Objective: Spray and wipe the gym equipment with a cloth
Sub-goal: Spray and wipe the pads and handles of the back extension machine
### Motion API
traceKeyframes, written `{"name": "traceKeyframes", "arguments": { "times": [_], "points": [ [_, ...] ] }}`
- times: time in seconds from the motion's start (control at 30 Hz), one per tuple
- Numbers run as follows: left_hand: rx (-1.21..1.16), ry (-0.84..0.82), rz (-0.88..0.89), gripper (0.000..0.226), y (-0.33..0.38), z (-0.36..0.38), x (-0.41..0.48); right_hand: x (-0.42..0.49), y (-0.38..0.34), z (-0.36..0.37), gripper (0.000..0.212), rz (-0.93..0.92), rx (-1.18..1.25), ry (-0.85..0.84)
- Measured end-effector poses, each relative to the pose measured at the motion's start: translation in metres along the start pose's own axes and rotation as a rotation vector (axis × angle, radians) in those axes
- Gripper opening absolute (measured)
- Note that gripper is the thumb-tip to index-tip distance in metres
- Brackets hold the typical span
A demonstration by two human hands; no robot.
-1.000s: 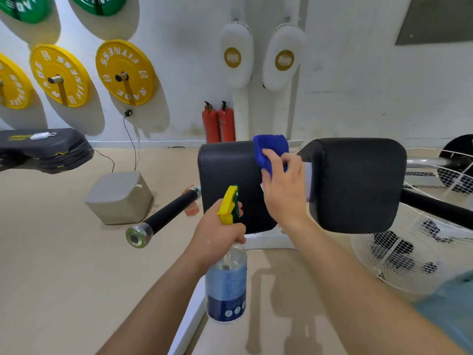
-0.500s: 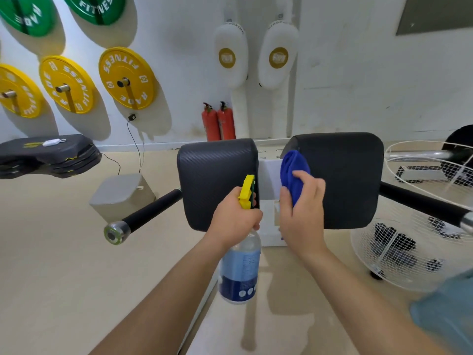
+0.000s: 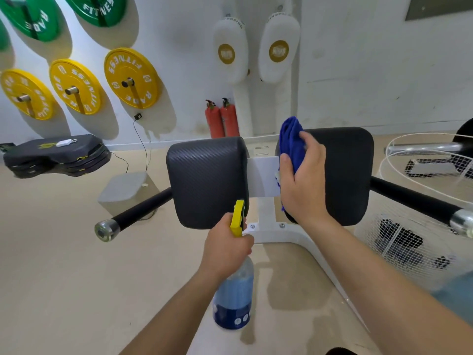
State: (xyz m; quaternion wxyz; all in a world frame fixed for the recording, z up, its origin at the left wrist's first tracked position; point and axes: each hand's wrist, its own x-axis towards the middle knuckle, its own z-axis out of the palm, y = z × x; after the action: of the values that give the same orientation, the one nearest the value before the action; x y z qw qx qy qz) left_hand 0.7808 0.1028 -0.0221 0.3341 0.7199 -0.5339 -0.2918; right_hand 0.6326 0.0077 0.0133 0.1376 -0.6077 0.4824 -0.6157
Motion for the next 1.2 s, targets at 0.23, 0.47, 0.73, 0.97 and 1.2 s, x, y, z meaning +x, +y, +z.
{"name": "traceKeyframes", "arguments": {
  "times": [0.23,0.47,0.73,0.97,1.2],
  "points": [
    [0.048,0.045,-0.025,0.019,-0.023,-0.002,-0.011,0.017,-0.016,0.031,0.057,-0.049,0.062,-0.042],
    [-0.103,0.119,0.046,0.031,-0.011,-0.035,-0.001,-0.024,-0.002,0.089,0.061,-0.186,-0.25,-0.199],
    [-0.113,0.121,0.053,0.038,-0.023,-0.053,0.004,-0.138,0.049,0.087,0.07,-0.057,-0.396,-0.311],
    [-0.12,0.119,0.049,0.039,-0.03,-0.065,0.012,-0.053,0.021,0.107,0.07,-0.349,-0.56,-0.077],
    [-0.174,0.121,0.064,0.039,-0.02,-0.076,0.022,-0.008,0.0,0.12,0.061,-0.057,-0.284,-0.018]
  ]
}}
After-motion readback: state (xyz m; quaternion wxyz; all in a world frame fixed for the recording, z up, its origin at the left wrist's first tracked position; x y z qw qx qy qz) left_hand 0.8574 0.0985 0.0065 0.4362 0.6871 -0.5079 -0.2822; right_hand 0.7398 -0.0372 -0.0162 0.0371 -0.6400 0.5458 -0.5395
